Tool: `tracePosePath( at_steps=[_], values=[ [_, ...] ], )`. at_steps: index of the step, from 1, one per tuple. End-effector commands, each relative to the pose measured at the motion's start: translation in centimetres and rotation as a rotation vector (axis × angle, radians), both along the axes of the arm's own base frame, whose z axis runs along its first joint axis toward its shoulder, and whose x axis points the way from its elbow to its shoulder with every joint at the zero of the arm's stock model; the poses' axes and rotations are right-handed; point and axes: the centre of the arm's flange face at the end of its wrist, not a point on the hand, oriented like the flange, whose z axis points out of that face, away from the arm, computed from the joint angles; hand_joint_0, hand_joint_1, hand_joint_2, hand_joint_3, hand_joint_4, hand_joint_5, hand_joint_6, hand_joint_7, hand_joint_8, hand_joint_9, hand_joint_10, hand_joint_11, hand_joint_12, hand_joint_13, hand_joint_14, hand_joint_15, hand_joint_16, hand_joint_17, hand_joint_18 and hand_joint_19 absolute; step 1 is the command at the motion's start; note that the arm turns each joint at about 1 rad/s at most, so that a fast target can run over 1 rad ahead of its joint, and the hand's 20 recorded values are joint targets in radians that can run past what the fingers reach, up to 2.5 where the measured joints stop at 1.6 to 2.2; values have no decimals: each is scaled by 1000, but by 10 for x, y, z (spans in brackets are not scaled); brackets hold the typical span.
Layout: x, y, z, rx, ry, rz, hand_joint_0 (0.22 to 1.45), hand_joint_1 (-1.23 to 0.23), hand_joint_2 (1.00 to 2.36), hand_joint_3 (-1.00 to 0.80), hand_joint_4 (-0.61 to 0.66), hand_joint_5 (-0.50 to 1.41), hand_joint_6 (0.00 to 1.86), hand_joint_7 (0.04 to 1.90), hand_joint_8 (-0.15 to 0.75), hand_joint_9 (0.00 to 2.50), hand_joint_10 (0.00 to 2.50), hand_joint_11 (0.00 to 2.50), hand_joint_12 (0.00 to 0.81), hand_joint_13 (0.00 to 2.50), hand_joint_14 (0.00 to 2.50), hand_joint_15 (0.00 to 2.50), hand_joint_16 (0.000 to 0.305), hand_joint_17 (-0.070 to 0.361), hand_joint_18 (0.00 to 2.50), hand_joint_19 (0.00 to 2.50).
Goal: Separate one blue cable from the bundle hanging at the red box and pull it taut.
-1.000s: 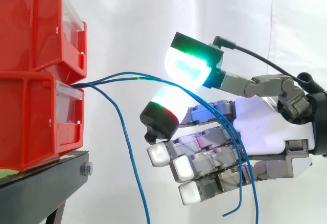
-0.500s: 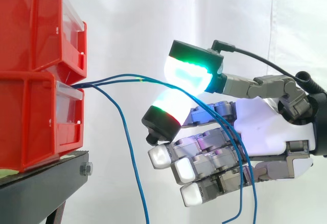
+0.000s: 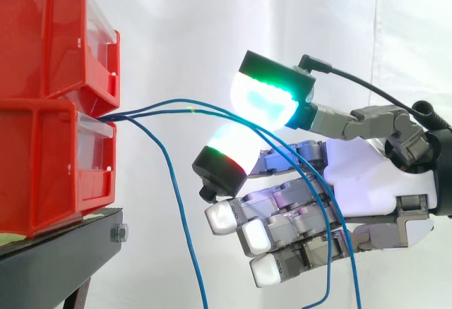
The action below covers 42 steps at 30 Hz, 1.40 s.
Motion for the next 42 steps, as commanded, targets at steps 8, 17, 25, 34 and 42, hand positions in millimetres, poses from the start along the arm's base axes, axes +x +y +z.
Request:
tracePosePath(
  at_steps=[8,17,25,34,42],
  values=[
    [0,0,0,0,-1,0,551,-695,1000,-500,130,-174,912,926,339,889,12,581,354,959,20,600,43,98,781,575],
    [0,1,0,0,-1,-5,514,-604,1000,-500,140,-172,909,910,353,894,11,570,370,964,20,601,47,106,800,578],
    [0,2,0,0,-1,-3,425,-580,1000,-500,172,-177,902,871,385,896,9,554,415,979,17,591,57,129,852,579],
    [0,3,0,0,-1,-1,634,-793,1001,-488,109,-184,901,918,321,862,15,585,346,944,19,609,45,101,785,598],
    [0,3,0,-1,0,-1,669,-824,1016,-287,33,-205,942,933,312,822,12,585,348,929,19,613,45,101,785,587]
  ],
)
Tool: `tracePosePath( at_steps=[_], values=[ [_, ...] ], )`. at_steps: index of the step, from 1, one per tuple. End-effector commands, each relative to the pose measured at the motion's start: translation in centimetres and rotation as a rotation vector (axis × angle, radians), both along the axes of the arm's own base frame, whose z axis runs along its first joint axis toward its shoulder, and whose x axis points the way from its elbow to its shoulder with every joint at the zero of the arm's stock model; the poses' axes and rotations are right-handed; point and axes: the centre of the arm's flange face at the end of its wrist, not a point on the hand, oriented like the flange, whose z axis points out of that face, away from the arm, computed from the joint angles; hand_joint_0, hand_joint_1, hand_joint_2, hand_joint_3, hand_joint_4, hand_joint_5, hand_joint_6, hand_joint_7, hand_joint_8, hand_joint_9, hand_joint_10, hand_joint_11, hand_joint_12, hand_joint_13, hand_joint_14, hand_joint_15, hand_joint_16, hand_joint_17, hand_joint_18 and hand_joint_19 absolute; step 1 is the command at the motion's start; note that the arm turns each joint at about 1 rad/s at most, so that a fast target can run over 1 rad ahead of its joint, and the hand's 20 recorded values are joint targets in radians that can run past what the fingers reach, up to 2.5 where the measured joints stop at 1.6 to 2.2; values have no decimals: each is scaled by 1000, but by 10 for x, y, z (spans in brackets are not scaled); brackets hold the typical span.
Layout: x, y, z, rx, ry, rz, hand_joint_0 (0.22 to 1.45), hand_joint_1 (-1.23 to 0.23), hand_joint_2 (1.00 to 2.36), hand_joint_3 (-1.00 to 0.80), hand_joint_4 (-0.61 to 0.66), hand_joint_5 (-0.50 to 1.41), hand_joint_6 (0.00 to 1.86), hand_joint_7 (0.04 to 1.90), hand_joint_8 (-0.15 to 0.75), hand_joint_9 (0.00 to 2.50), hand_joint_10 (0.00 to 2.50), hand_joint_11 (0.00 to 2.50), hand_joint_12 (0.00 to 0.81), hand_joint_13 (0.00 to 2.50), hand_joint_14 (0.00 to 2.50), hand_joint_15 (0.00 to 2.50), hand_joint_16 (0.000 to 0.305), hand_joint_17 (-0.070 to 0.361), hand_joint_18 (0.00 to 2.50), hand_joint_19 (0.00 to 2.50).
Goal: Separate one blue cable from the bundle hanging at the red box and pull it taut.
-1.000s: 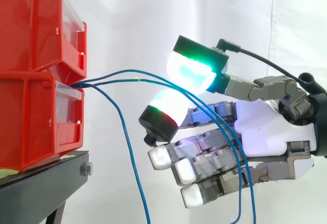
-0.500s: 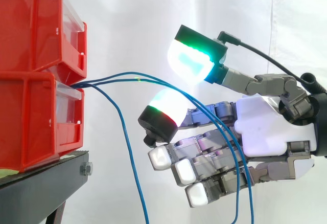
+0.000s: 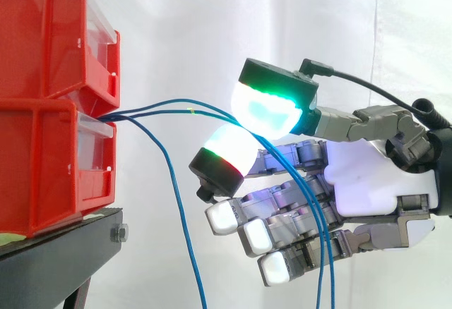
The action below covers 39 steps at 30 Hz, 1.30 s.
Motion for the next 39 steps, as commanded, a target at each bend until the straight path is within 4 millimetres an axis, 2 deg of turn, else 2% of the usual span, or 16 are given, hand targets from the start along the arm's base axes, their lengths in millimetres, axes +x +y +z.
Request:
tracePosePath(
  at_steps=[1,2,3,7,9,12,14,16,21,29,30,31,35,39],
  values=[
    [0,1,0,0,1,1,679,-845,1011,-371,76,-206,936,899,311,811,14,586,347,921,22,611,45,101,783,598],
    [0,-1,0,0,1,-1,671,-862,1009,-399,82,-205,934,894,311,807,14,586,345,921,21,608,45,101,783,598],
    [0,-1,0,0,-1,-2,653,-863,1000,-500,95,-202,930,881,309,803,14,583,345,920,21,608,45,101,782,598],
    [0,0,0,-1,1,-8,542,-777,1000,-500,118,-186,919,879,323,844,14,591,352,938,19,611,47,105,800,596],
    [0,0,1,0,-2,-10,533,-739,1000,-500,124,-182,916,882,326,852,13,583,354,946,19,603,47,106,810,593],
    [0,-2,0,-1,-1,-11,582,-677,1000,-500,115,-180,912,902,325,867,12,587,347,942,19,610,45,101,802,612],
    [0,-2,0,-1,1,-11,620,-687,1000,-500,99,-178,911,935,324,871,12,587,346,945,21,602,44,100,799,611],
    [0,-2,0,-1,-1,-11,657,-737,1010,-383,59,-180,920,973,326,872,12,587,346,952,19,601,45,101,802,604],
    [0,-2,0,-1,1,-11,700,-837,1018,-277,-16,-195,946,1014,319,843,14,592,348,941,19,602,45,101,806,588],
    [0,-1,0,-1,-1,-11,782,-888,1017,-310,-27,-213,968,996,298,818,14,584,333,929,21,600,43,98,796,577],
    [0,-1,0,-1,-1,-11,789,-902,1007,-427,18,-210,964,936,300,812,15,594,333,930,20,601,44,98,804,566],
    [0,-1,0,-1,1,-11,773,-925,1000,-500,56,-206,960,897,297,809,12,596,334,932,22,589,44,98,820,545],
    [0,-1,0,-1,-1,-11,708,-979,1000,-500,65,-205,954,900,293,807,12,602,335,930,20,595,44,99,819,549],
    [0,-1,0,-1,1,-11,576,-992,1000,-500,81,-203,951,892,301,817,13,609,335,924,22,604,45,101,816,570]
  ],
)
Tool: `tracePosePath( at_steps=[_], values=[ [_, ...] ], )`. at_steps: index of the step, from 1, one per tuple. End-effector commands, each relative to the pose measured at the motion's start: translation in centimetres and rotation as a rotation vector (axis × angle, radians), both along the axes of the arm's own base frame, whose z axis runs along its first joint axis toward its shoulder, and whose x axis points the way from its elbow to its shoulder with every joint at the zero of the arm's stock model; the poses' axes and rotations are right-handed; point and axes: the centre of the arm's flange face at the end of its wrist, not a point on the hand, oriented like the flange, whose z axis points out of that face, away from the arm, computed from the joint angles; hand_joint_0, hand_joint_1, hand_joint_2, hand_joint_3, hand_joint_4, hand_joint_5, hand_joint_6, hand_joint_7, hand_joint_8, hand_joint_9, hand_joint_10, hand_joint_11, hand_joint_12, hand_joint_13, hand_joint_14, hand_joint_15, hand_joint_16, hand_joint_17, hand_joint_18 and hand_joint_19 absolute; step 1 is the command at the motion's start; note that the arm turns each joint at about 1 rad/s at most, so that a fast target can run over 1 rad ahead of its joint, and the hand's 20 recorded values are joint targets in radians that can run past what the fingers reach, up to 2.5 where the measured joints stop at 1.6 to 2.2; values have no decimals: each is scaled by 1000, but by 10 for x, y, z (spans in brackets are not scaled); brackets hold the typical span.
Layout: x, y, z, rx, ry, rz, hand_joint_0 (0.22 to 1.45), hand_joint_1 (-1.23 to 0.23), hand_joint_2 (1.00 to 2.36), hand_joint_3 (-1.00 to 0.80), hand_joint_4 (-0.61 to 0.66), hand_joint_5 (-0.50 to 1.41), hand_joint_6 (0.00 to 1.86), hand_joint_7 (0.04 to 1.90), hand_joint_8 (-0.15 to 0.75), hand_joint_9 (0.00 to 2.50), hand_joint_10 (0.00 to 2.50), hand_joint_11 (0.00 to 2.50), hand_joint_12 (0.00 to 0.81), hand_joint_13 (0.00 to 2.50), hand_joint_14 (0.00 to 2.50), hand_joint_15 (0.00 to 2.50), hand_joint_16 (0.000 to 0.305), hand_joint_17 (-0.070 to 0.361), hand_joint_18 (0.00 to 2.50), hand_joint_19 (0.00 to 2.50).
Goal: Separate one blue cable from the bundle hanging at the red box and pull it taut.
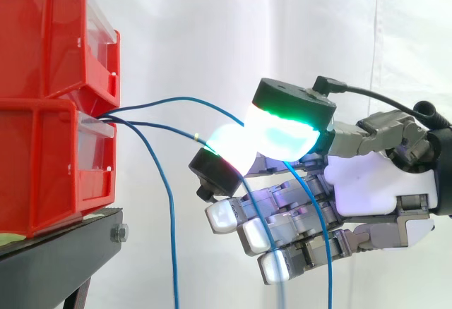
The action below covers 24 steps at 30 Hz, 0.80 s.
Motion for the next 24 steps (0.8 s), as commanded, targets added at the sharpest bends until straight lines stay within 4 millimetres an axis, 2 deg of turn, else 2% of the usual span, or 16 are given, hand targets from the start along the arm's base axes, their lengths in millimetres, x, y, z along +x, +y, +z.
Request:
tracePosePath(
  at_steps=[1,3,6,7,12,20,24],
  values=[
    [0,0,0,0,-1,0,538,-970,1000,-500,93,-199,947,897,311,834,14,605,343,935,21,603,46,104,827,580],
    [0,0,0,0,-1,0,490,-927,1000,-500,115,-194,942,867,333,871,14,607,365,970,20,606,50,112,862,581],
    [0,0,0,2,-1,0,469,-755,1000,-500,132,-184,920,846,355,919,13,593,376,1001,20,606,52,118,891,590],
    [0,0,0,2,-1,0,483,-679,1000,-500,133,-181,913,855,354,936,13,596,374,1006,18,603,52,117,894,601],
    [0,0,0,0,-1,2,581,-570,1000,-500,108,-179,898,914,333,937,15,581,354,1003,20,621,47,106,863,622],
    [0,0,0,0,1,0,627,-693,1010,-381,98,-183,912,993,335,939,15,599,354,1002,20,620,47,106,859,625],
    [0,0,0,0,-1,0,629,-726,1019,-243,58,-184,949,990,336,938,15,607,350,1003,20,625,47,105,859,625]
  ],
)
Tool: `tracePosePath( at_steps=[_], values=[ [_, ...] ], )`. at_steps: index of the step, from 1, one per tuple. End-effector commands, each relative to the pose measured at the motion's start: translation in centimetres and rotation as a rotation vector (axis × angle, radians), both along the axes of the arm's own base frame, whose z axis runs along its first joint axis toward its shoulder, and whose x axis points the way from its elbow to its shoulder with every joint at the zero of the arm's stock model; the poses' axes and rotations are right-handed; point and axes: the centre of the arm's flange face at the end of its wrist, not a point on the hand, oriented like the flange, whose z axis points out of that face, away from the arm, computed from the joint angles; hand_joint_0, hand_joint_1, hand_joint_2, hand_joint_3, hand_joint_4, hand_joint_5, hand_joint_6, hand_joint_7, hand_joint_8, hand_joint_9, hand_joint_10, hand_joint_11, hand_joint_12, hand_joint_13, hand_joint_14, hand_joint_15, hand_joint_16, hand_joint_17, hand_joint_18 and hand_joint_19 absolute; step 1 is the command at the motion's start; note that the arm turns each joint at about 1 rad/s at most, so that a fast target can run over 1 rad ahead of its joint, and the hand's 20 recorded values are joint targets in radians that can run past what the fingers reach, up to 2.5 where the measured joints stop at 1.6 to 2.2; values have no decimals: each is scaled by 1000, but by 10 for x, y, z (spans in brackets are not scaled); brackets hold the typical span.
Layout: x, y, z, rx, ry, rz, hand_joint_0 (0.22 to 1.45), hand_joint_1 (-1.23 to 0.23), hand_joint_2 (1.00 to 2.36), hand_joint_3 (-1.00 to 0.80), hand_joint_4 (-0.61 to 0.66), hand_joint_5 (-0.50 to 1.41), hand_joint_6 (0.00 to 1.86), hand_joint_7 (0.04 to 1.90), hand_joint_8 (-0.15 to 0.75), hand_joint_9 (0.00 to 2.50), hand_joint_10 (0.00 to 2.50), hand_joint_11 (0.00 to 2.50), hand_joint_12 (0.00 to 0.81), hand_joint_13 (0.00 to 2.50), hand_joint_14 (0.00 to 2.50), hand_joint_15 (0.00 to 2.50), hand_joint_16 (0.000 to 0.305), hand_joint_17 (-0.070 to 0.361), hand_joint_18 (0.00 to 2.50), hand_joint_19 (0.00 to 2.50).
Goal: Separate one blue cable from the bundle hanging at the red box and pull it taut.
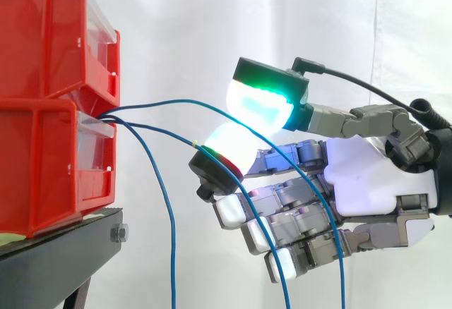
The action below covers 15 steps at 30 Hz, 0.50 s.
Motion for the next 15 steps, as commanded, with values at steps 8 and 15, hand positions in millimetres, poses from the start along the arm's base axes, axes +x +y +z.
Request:
tracePosePath(
  at_steps=[8,15],
  values=[
    [0,0,0,0,0,0,618,-732,1019,-49,-25,-147,959,1100,365,1017,12,621,379,1040,20,610,52,116,903,602],
    [0,1,0,0,0,-3,617,-733,1010,-9,-18,-127,950,1122,400,1129,14,674,413,1090,18,593,57,129,955,559]
  ],
)
